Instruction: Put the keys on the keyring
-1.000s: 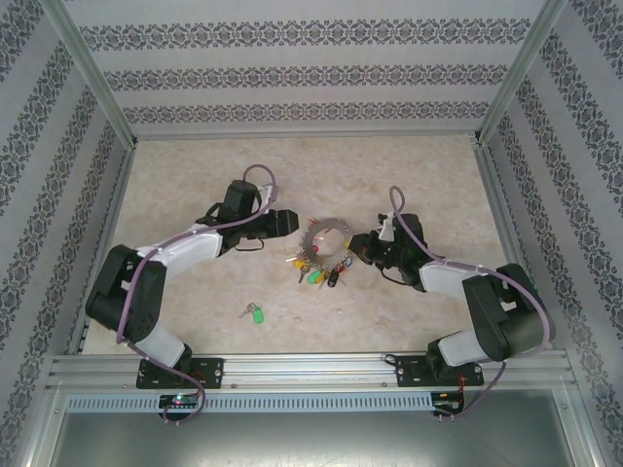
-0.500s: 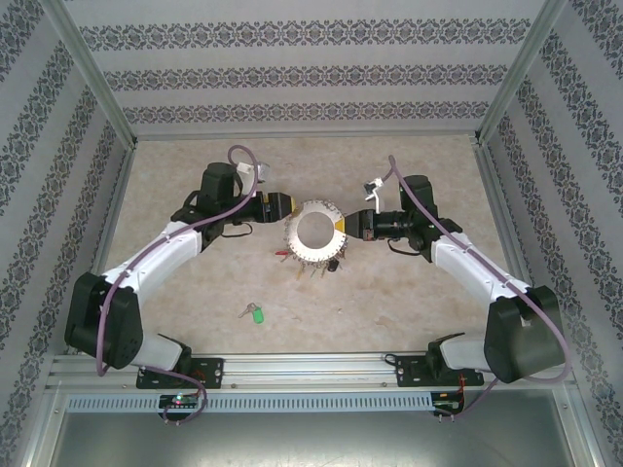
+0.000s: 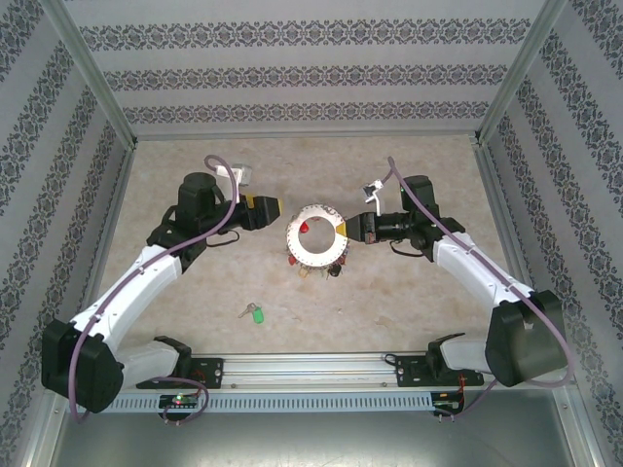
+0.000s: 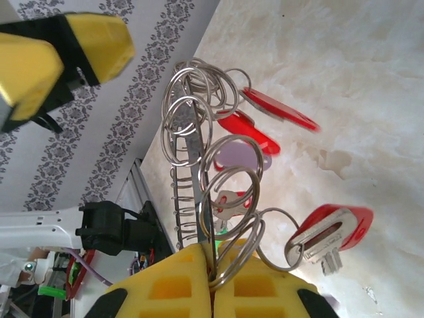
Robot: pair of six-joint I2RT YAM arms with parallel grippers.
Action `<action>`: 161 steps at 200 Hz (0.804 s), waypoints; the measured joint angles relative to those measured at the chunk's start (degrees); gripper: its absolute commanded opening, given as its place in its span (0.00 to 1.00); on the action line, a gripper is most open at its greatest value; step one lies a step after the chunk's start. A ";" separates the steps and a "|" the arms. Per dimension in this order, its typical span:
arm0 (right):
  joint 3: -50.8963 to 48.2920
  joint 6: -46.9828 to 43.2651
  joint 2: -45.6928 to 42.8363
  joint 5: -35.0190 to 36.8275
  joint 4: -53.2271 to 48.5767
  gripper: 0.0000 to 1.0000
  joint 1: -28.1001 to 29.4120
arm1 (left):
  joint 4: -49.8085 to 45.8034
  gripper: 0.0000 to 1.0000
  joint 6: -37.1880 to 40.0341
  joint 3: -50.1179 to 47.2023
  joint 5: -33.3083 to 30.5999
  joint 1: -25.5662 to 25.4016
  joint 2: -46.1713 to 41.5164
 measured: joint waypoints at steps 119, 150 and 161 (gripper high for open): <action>3.21 -16.20 0.85 -4.07 -8.87 0.00 1.95 | -17.44 0.76 16.94 17.92 16.11 -0.02 14.16; 6.16 -22.03 3.26 -3.61 -12.24 0.00 2.23 | -25.88 0.72 23.06 24.46 19.96 -0.33 21.00; 7.28 -24.06 4.17 -3.48 -13.53 0.00 2.23 | -29.35 0.71 25.51 27.28 20.79 -0.61 23.54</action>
